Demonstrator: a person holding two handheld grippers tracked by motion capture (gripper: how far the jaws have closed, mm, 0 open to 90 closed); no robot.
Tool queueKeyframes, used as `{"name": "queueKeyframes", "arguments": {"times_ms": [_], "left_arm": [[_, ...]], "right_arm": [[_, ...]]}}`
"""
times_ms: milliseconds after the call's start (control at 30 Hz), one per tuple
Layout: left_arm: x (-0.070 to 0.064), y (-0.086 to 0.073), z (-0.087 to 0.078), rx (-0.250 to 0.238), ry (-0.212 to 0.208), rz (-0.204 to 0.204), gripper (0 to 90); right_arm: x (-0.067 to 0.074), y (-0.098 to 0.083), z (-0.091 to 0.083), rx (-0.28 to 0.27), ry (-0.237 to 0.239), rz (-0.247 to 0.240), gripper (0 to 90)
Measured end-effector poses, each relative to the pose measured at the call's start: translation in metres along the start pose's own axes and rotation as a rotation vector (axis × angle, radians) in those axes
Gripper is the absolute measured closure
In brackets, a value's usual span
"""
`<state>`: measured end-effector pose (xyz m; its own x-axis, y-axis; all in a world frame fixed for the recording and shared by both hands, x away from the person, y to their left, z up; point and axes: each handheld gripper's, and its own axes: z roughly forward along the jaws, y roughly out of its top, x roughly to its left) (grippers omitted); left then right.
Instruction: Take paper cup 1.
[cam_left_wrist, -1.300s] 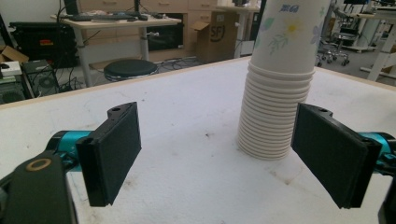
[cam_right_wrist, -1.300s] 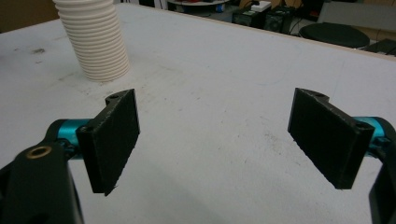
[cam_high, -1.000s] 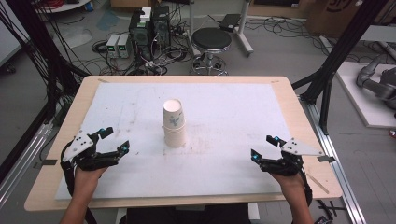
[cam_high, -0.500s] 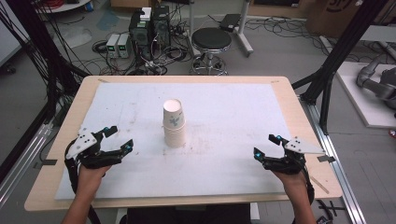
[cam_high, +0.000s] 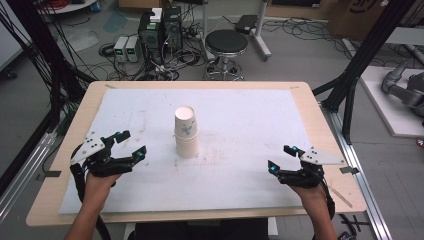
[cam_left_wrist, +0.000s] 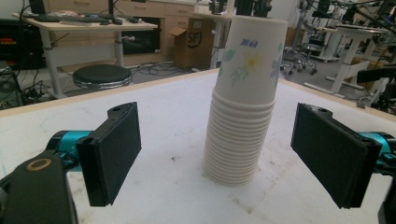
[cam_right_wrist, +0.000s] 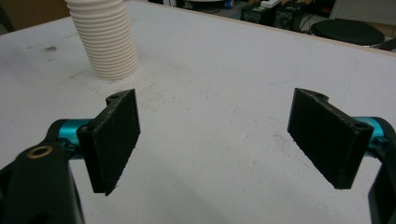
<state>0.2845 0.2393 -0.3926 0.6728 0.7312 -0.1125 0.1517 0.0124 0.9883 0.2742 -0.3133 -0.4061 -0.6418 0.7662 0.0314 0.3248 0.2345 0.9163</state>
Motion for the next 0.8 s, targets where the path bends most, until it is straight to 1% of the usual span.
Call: {"name": "queueKeyframes", "arguments": {"times_ms": [267,500,633,800], "left_arm": [[-0.004,0.019,0.016,0.016,-0.050,0.005,15.9],[-0.007,0.039,0.031,0.027,-0.088,0.021,15.8],[-0.009,0.047,0.042,0.049,-0.106,0.031,15.7],[-0.011,0.055,0.059,0.079,-0.118,0.042,15.7]], "right_arm": [[0.001,0.001,-0.001,0.000,0.007,-0.001,17.4],[0.002,0.001,0.000,0.005,0.012,-0.003,17.4],[0.002,0.001,0.001,0.008,0.016,-0.006,17.4],[0.003,0.001,0.001,0.008,0.018,-0.004,17.4]]}}
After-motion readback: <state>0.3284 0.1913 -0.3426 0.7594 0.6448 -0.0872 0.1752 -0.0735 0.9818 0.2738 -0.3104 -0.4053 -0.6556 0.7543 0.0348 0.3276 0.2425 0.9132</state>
